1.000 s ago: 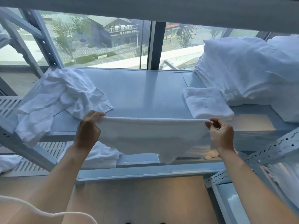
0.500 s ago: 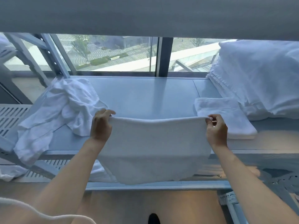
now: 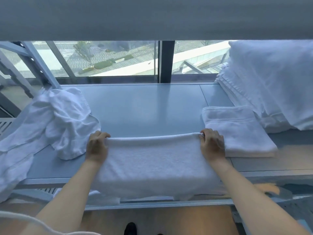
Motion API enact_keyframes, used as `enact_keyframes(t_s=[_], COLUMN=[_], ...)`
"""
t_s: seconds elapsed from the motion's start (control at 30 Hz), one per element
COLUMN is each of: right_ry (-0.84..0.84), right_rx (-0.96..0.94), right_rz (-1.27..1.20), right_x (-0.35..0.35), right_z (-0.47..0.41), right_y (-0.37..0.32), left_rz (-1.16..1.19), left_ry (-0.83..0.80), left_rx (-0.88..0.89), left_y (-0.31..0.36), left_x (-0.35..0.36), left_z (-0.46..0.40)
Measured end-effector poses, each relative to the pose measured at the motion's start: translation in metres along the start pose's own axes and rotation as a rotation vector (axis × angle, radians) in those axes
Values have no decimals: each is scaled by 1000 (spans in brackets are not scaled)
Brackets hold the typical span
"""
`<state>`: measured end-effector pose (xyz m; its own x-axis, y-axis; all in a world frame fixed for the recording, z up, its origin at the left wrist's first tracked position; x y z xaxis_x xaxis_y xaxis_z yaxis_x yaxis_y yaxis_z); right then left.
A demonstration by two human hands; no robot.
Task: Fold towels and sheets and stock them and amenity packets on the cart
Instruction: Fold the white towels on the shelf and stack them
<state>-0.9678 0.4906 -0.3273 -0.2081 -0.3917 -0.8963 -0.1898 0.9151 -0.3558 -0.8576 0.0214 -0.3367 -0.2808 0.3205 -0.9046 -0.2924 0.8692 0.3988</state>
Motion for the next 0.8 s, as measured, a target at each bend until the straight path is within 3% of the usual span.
enact_keyframes(t_s=[0.23, 0.4, 0.5, 0.6, 0.8], right_ry=[-50, -30, 8, -19, -316], right_rx=[62, 91, 89, 69, 132], right_rz=[172, 163, 120, 28, -440], right_x=[26, 30, 27, 24, 7], right_z=[-27, -29, -27, -24, -24], right_y=[-21, -26, -28, -31, 8], left_rz=[-102, -128, 34, -128, -199], left_ry=[81, 149, -88, -413, -411], left_rx=[1, 65, 226, 236, 289], left_y=[-13, 38, 111, 140, 103], left_x=[-11, -29, 13, 72, 71], left_z=[-27, -3, 53, 99, 86])
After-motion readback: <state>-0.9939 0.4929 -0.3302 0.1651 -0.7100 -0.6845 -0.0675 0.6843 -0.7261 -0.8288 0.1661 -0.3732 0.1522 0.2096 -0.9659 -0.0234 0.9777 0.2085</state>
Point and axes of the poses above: each hand's wrist, its own z-axis away from the middle knuckle, its own x-axis out of the palm, y = z × x, the point moved 7 cm from there along -z, towards the middle knuckle, and after that the axes turned 7 degrees about -y, right-handed, at the moved point
